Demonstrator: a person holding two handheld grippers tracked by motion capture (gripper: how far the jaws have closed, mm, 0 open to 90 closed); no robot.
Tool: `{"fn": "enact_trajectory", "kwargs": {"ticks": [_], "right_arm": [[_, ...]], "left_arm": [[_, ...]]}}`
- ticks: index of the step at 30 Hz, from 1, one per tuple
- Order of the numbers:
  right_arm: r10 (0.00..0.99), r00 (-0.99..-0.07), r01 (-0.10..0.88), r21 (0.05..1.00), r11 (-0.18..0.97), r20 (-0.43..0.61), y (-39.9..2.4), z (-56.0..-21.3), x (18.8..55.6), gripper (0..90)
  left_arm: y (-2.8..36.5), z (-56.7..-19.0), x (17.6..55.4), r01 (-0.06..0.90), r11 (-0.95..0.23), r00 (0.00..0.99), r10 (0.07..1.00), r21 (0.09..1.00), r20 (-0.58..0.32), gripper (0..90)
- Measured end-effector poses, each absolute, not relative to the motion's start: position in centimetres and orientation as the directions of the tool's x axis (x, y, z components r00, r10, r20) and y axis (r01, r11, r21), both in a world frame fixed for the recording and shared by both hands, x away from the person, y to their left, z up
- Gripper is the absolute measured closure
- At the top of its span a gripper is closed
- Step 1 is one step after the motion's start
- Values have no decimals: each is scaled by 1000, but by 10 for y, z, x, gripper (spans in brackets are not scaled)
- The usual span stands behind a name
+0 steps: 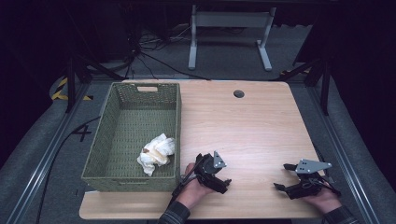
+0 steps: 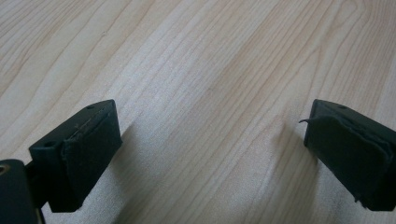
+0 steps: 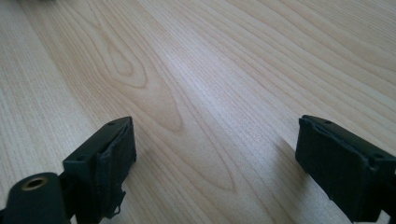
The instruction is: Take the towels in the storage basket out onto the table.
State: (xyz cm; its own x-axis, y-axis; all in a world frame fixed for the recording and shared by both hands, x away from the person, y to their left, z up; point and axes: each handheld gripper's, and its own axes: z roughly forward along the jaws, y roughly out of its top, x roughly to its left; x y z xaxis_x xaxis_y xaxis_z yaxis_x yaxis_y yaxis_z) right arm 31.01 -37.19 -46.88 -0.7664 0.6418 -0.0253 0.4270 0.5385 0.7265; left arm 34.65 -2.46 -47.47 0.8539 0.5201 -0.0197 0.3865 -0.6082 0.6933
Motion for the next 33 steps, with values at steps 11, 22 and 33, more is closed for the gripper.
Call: {"fn": "enact_trajectory", "kwargs": {"ticks": [11,22,33], "right_arm": [[642,-767,427,726,539,-25,-372,-469,310,124],[641,-767,426,726,539,-26,-372,-469,310,123],[641,-767,426,726,540,-26,-372,-469,310,122]], "left_arm": [[-30,-466,348,399,-615,848,530,680,-18,61],[-27,-447,344,383,-622,850,526,683,3,76],[-24,-436,345,387,-611,844,536,690,1,81]]}}
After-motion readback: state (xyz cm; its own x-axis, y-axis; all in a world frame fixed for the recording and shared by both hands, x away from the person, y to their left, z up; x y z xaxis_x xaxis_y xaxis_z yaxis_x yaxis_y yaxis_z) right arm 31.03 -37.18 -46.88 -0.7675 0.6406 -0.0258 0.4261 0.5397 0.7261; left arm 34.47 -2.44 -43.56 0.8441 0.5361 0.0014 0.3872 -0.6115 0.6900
